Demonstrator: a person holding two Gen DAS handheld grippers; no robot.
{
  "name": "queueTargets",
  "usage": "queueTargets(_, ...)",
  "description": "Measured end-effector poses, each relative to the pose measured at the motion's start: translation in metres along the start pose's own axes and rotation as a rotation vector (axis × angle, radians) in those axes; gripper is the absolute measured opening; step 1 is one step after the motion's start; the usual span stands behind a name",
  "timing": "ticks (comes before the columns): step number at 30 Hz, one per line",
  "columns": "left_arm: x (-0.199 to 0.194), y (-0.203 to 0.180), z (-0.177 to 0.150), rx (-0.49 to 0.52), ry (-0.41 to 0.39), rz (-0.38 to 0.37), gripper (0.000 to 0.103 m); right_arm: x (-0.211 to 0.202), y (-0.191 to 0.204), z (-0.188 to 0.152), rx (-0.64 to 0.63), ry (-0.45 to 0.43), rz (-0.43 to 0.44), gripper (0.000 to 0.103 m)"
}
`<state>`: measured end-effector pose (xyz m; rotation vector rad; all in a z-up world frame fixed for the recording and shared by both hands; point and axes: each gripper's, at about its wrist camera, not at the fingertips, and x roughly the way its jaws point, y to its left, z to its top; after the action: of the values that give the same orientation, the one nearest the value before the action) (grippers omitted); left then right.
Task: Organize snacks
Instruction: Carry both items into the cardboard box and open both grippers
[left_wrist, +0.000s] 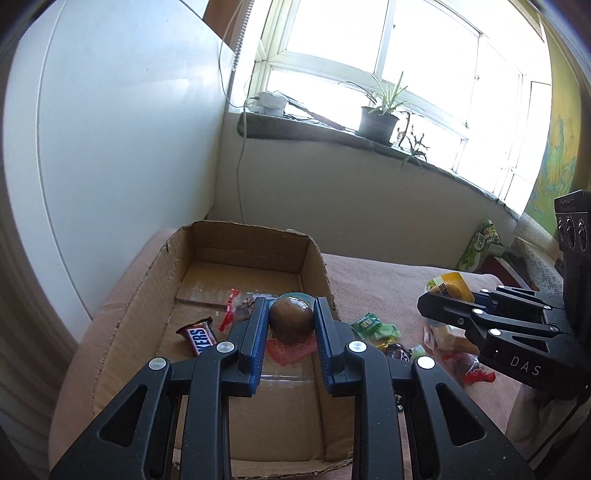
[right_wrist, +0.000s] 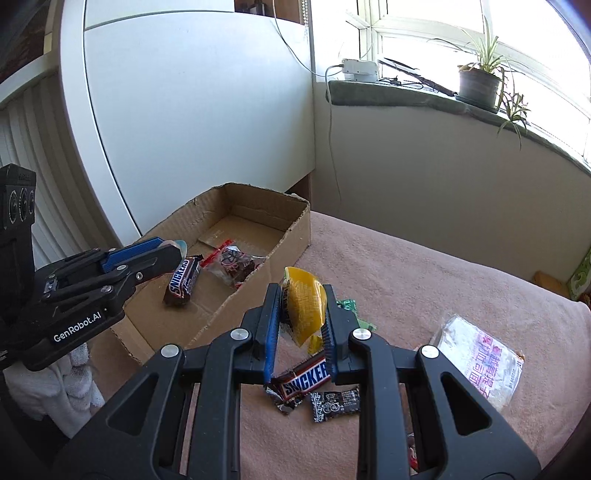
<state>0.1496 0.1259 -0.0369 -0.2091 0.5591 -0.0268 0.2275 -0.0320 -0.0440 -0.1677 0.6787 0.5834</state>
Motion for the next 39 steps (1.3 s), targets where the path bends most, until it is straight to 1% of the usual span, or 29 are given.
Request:
queueTargets(2, 0.001, 0.008, 0.003, -0.006, -0.007, 0.025, 0.023, 0.007, 0.009, 0.005, -0.012, 0.003, 0.018, 0.021)
queueTargets(9, 0.004, 0.030, 0.013, -0.026, -0.021, 0.076, 0.023, 0.028, 0.036, 0.018, -0.052, 0.019, 0.072, 0.021)
queueTargets(19, 0.010, 0.039, 0.012, -0.009, -0.011, 0.140, 0.023, 0.050, 0.057, 0.023, -0.052, 0.055, 0.158, 0.021)
queueTargets(28, 0.008, 0.042, 0.011, -0.014, -0.011, 0.162, 0.023, 0.056, 0.071, 0.017, -0.062, 0.081, 0.189, 0.022)
queueTargets(39, 0.008, 0.040, 0.013, -0.012, -0.012, 0.171, 0.024, 0.057, 0.073, 0.014, -0.083, 0.080, 0.195, 0.022)
